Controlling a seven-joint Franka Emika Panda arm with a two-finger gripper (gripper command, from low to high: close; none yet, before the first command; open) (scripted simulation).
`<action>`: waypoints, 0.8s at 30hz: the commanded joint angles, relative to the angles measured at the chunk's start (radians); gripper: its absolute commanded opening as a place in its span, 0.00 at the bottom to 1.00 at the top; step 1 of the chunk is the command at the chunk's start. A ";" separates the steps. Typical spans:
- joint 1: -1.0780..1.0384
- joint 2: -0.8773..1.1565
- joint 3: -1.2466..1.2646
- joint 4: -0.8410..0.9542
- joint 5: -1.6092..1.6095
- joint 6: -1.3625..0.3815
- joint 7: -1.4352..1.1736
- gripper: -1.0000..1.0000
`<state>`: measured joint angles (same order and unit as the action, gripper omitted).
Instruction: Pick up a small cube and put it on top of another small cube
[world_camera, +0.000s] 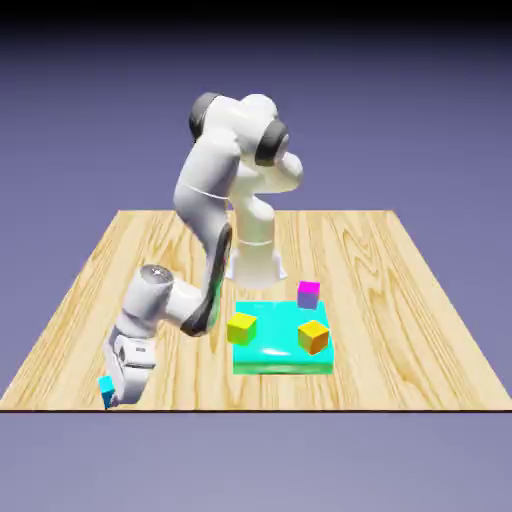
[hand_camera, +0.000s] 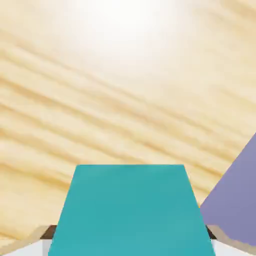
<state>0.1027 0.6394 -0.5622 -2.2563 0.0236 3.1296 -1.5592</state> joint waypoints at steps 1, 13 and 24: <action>0.032 -0.036 -0.028 -0.024 -0.004 -0.017 0.001 0.00; -0.039 -0.403 0.344 -0.259 -0.238 -0.088 0.084 0.00; -0.141 -0.734 0.742 -0.470 -0.468 -0.143 0.166 0.00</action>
<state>-0.0359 -0.0941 0.1802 -2.7267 -0.4441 2.9857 -1.3933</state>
